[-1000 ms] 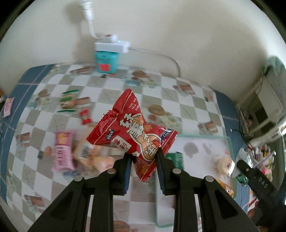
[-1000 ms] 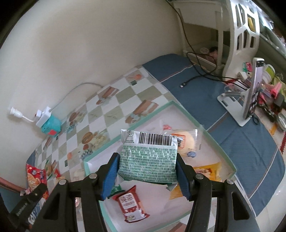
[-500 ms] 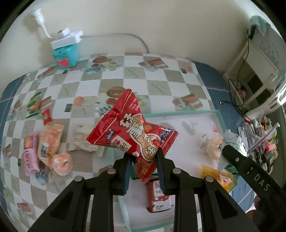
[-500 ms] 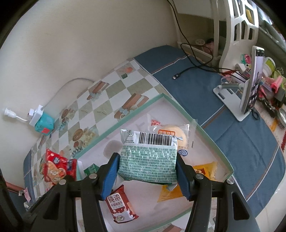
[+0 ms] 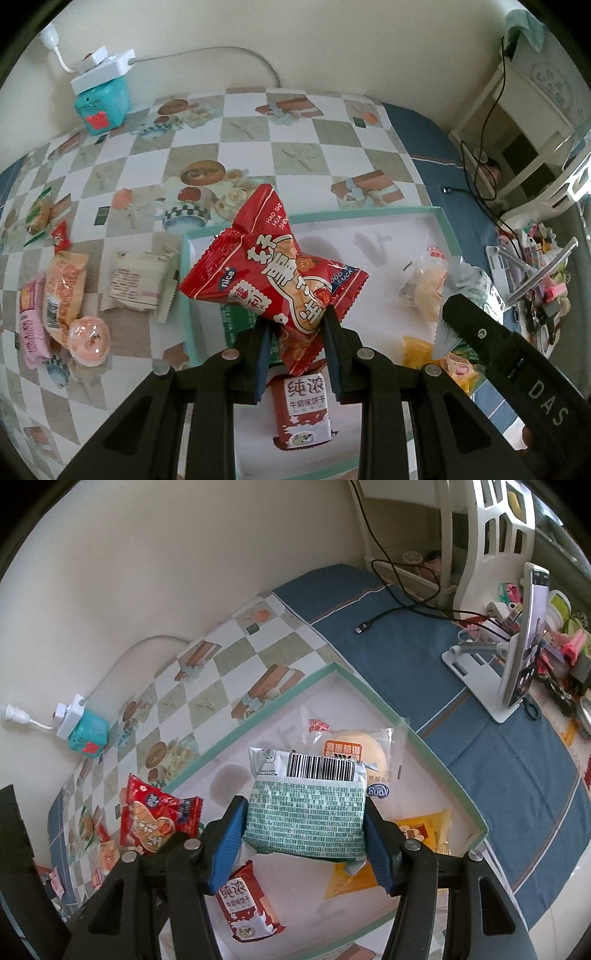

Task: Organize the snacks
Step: 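Carry the red pack with the left gripper while the right gripper carries the green-white pack over the tray, then open the left gripper over the tray while the right gripper releases the green-white pack into it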

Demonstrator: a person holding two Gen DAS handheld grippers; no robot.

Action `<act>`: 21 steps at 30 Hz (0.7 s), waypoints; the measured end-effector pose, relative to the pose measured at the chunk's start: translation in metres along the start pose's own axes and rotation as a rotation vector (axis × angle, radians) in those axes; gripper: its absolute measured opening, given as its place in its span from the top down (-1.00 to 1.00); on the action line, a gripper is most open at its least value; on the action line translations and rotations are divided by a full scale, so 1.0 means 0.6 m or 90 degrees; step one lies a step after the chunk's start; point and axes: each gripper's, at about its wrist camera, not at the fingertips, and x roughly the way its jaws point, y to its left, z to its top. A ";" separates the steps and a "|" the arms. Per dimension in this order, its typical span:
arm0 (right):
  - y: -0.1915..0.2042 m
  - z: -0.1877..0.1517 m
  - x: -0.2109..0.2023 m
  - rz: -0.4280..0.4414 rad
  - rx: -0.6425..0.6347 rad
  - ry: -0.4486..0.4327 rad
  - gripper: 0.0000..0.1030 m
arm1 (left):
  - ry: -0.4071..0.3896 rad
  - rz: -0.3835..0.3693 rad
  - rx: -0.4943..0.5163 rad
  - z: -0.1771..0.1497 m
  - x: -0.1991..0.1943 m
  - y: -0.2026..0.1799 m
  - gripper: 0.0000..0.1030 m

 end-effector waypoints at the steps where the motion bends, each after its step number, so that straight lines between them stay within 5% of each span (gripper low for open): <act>1: 0.000 0.000 0.001 -0.001 0.000 0.001 -0.24 | 0.002 0.000 0.002 -0.001 0.002 -0.002 0.46; 7: -0.002 0.000 0.003 -0.004 0.004 0.006 -0.24 | 0.008 -0.002 0.003 -0.002 0.004 -0.002 0.46; 11: -0.003 -0.001 0.004 -0.007 0.004 0.008 -0.25 | 0.014 -0.007 -0.015 -0.001 0.005 0.010 0.03; 16: 0.000 -0.002 0.010 -0.012 -0.002 0.016 -0.26 | 0.013 -0.003 -0.032 0.000 -0.001 0.026 0.02; 21: 0.000 -0.004 0.020 -0.038 -0.006 0.023 -0.45 | 0.011 0.018 -0.059 0.002 -0.002 0.050 -0.36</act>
